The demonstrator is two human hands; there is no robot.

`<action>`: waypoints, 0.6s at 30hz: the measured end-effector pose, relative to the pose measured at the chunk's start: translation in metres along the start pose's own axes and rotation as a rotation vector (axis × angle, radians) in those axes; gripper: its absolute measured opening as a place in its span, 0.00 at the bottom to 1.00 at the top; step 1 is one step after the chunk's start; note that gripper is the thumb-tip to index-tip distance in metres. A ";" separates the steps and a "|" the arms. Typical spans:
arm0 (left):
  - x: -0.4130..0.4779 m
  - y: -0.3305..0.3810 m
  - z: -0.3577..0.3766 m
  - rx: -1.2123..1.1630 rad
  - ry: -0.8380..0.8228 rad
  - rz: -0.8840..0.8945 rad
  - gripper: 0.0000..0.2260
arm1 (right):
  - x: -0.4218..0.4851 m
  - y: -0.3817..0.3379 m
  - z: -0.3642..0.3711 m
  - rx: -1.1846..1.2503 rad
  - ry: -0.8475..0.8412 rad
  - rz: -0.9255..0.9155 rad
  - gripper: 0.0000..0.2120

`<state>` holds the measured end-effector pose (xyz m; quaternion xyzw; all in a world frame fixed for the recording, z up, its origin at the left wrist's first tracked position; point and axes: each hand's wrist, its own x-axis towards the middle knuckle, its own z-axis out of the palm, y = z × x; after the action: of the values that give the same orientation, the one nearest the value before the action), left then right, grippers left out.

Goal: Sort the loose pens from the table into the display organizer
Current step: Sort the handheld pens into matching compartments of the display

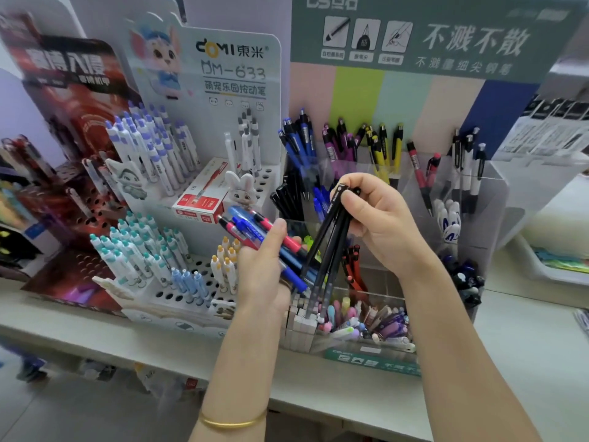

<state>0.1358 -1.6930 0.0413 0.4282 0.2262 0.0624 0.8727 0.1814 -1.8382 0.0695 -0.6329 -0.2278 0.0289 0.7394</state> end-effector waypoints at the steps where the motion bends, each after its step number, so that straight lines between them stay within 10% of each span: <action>1: 0.003 0.004 0.000 -0.034 0.014 0.010 0.06 | 0.003 -0.001 0.001 0.005 0.035 -0.013 0.05; 11: 0.028 0.028 -0.014 -0.105 0.078 0.079 0.08 | 0.024 -0.011 0.002 0.100 0.380 -0.180 0.08; 18: 0.034 0.029 -0.023 0.124 -0.095 0.177 0.09 | 0.044 -0.014 0.008 -0.594 0.590 -0.418 0.04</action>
<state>0.1577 -1.6477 0.0402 0.5022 0.1491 0.1048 0.8453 0.2140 -1.8186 0.0968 -0.7388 -0.1289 -0.3683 0.5495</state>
